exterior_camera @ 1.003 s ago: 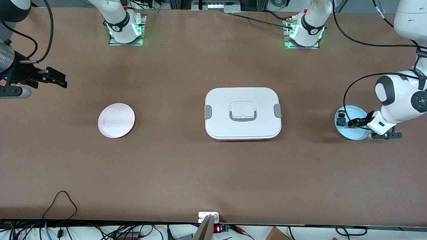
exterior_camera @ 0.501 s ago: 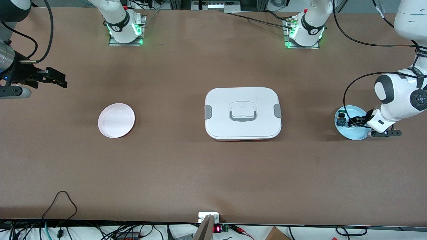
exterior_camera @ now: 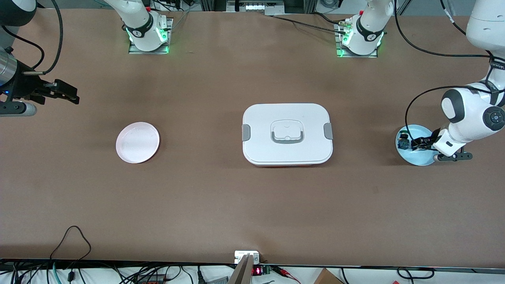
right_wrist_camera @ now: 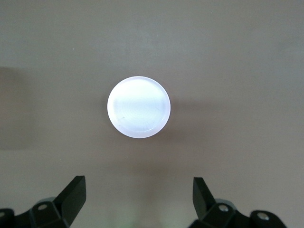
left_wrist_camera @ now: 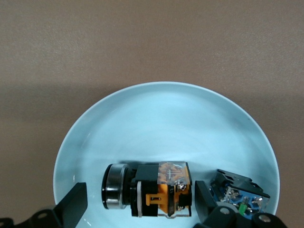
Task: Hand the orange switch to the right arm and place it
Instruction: 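Lower the left gripper over the orange switch in the blue dish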
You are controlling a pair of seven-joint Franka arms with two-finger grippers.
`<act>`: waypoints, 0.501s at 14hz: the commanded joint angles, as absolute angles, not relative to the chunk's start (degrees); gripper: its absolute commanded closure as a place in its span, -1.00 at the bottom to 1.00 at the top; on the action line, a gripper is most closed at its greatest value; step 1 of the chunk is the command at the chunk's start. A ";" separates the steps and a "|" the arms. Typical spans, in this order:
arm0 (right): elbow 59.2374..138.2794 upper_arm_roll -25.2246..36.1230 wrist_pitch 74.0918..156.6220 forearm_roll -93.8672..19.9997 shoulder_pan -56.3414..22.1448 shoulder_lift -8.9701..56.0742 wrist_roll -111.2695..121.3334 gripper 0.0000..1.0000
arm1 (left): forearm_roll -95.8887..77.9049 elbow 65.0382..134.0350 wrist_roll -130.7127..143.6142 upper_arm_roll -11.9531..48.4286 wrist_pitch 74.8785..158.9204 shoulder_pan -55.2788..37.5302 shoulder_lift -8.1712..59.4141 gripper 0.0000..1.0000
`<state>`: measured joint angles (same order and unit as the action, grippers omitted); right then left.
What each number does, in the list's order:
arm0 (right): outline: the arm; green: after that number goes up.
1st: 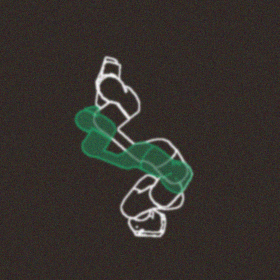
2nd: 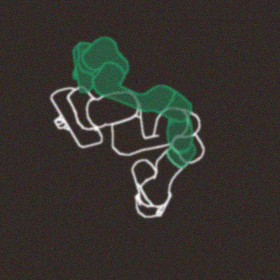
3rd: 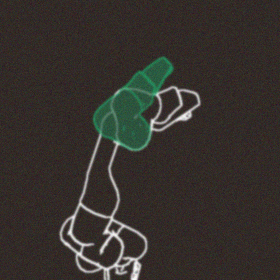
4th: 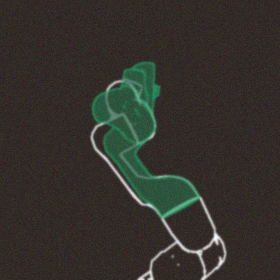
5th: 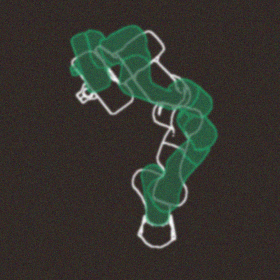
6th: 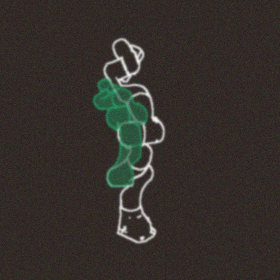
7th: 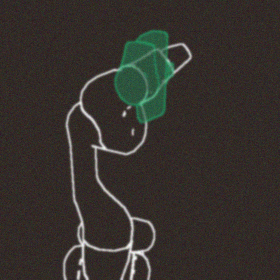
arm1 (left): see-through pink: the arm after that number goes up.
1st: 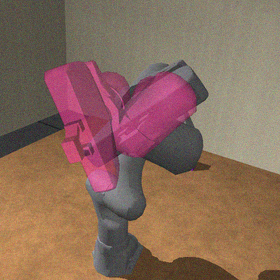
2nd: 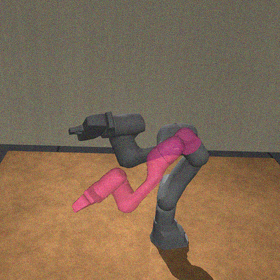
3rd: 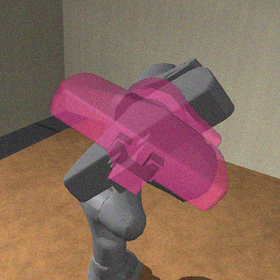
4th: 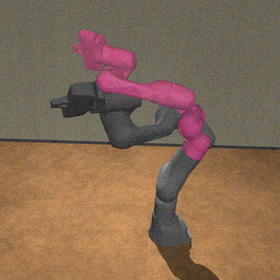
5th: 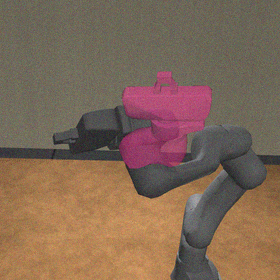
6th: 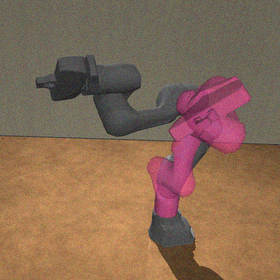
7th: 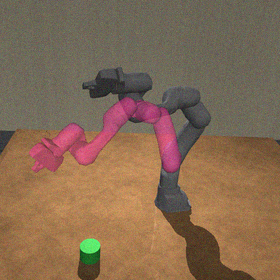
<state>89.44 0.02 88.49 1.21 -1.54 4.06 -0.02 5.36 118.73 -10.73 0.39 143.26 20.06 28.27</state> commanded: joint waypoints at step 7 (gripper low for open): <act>89.74 -0.26 88.07 1.49 -1.23 3.43 0.09 -1.00 | 5.10 118.39 -11.34 1.67 140.99 21.01 28.04 0.24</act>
<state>89.44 0.02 88.49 1.21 -1.54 4.06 -0.02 5.36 118.74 -10.68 0.71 142.88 20.23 28.30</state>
